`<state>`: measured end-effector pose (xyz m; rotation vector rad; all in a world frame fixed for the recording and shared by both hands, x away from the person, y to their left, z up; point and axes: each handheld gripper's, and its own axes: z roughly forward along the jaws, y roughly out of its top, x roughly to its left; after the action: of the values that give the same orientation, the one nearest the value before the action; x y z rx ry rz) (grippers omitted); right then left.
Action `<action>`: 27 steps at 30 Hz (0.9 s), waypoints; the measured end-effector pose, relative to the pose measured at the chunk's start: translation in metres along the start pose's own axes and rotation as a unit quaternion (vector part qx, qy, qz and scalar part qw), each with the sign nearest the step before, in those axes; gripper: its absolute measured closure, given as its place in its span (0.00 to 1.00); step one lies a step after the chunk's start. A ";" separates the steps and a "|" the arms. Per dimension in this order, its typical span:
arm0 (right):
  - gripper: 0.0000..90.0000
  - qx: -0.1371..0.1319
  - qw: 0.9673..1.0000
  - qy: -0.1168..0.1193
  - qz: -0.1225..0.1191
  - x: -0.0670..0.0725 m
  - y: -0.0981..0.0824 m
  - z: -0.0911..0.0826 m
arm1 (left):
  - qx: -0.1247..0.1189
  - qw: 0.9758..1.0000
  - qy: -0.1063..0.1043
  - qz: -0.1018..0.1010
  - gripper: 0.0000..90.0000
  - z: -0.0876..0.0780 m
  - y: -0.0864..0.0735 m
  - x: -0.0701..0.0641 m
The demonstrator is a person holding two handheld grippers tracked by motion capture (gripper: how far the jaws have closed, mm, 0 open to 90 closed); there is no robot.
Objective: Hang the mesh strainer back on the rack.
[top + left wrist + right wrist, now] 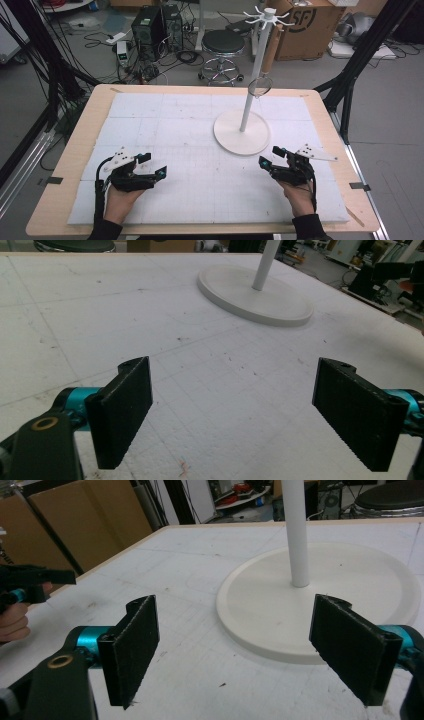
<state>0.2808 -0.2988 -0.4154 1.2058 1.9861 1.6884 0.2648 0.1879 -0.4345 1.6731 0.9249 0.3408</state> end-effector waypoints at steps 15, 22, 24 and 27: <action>0.18 0.034 0.999 0.002 0.000 0.001 -0.016 0.005 | 0.010 1.000 -0.011 0.003 0.19 0.003 -0.002 -0.004; 0.18 0.033 0.999 0.001 -0.002 0.000 -0.016 0.005 | 0.013 1.000 -0.010 0.005 0.19 0.004 -0.003 -0.005; 0.18 0.034 0.999 0.002 0.001 0.000 -0.016 0.005 | 0.013 1.000 -0.010 0.005 0.19 0.004 -0.003 -0.005; 0.18 0.032 0.999 0.000 -0.001 -0.001 -0.017 0.005 | 0.014 1.000 -0.010 0.007 0.19 0.004 -0.003 -0.005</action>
<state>0.2779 -0.2956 -0.4322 1.2246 2.0558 1.6350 0.2630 0.1816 -0.4373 1.7059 0.9064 0.3209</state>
